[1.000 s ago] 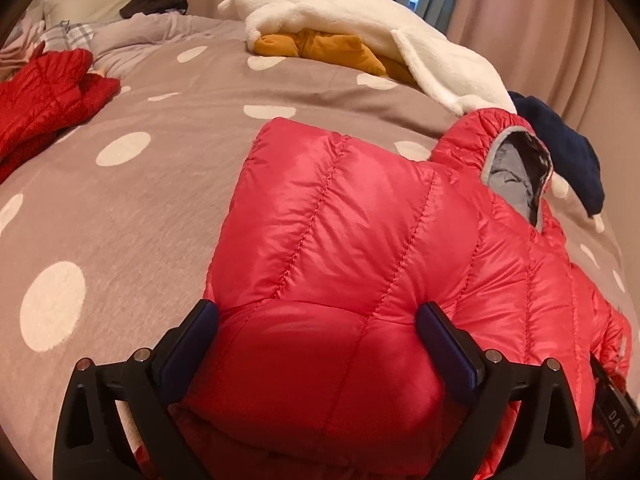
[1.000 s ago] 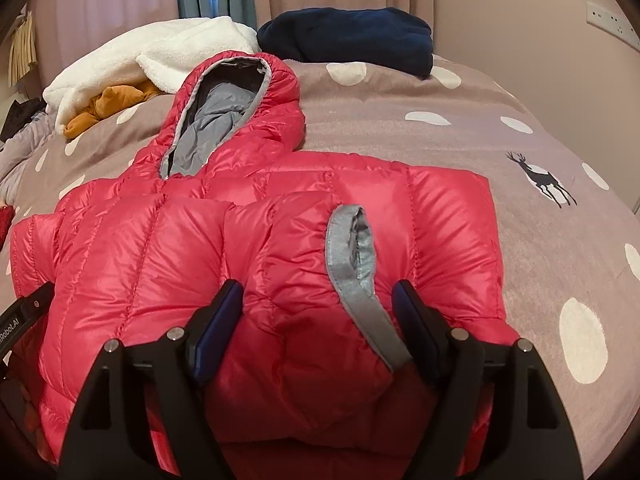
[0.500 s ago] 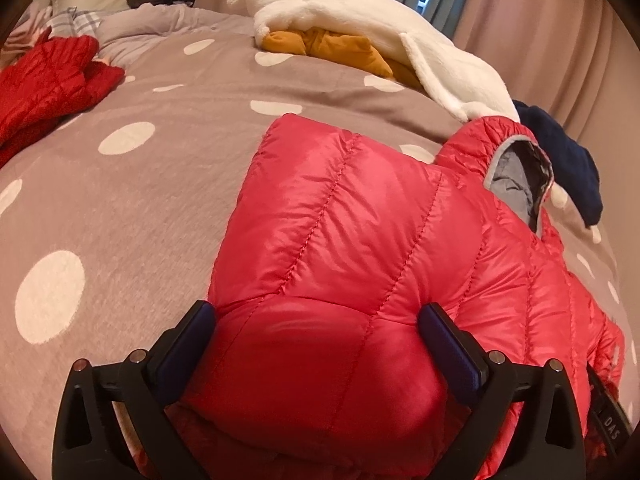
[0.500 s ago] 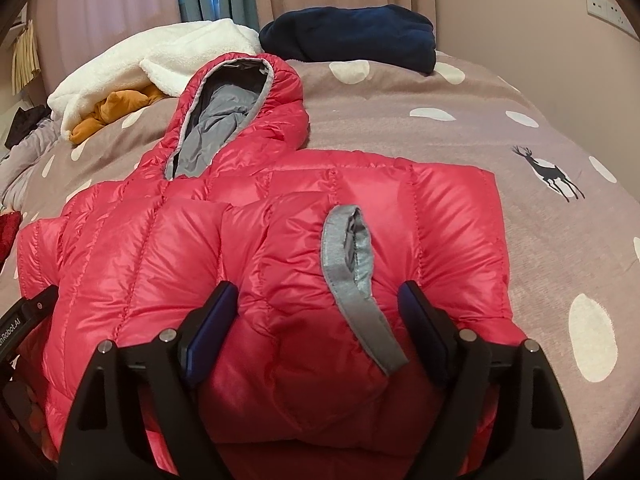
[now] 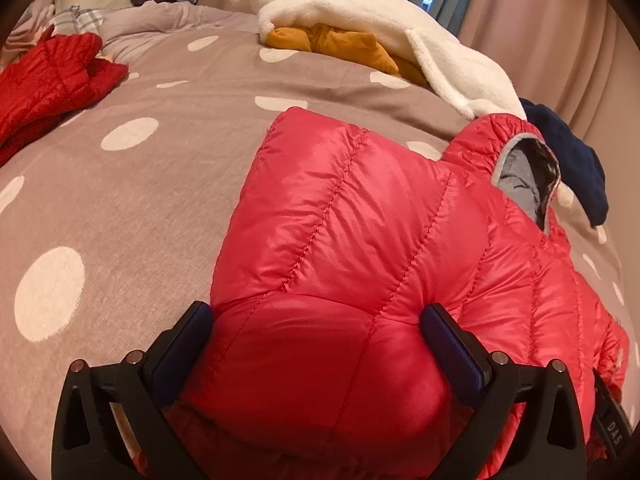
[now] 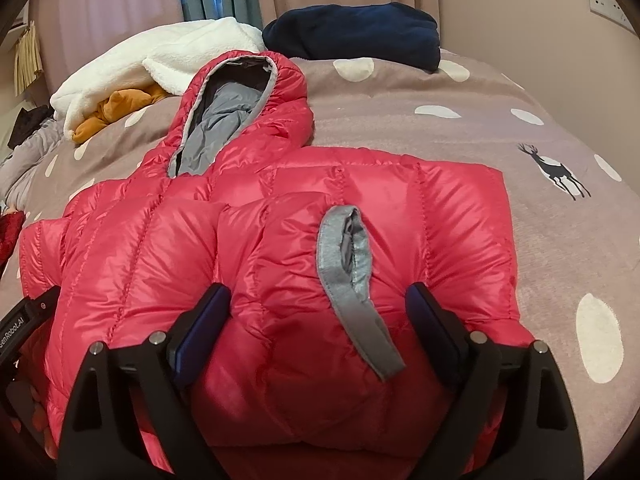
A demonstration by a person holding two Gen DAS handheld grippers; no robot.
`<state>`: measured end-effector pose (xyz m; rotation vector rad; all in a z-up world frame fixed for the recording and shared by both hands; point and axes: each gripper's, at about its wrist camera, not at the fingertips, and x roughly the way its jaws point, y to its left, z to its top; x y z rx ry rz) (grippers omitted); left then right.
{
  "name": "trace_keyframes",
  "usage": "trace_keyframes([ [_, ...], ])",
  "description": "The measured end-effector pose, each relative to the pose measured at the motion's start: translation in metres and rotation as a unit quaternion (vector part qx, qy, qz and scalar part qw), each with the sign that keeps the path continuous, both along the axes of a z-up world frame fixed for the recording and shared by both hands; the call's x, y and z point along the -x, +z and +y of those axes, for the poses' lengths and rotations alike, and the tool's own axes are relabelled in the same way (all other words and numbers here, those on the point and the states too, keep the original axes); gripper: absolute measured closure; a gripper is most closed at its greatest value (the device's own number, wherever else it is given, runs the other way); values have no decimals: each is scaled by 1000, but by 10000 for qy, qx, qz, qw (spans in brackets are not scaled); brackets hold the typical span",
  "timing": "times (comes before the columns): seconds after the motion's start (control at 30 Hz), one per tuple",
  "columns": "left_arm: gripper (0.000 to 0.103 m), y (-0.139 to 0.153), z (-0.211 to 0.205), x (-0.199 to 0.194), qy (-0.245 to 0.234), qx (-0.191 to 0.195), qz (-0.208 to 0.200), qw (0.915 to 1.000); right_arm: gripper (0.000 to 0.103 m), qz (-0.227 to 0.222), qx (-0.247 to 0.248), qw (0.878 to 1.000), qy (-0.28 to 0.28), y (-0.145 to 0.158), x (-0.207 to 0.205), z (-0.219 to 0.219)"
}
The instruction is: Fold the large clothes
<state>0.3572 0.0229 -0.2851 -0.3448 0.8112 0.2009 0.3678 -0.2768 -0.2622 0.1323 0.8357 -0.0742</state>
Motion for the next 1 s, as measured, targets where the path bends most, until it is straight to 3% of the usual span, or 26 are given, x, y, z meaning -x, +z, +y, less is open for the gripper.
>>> trace_keyframes([
  [0.83, 0, -1, 3, 0, 11, 86, -36, 10000, 11, -52, -31, 10000, 8, 2, 2, 0],
  [1.0, 0, 3, 8, 2, 75, 243, -56, 9997, 10, -76, -353, 9993, -3, 10, 6, -7],
])
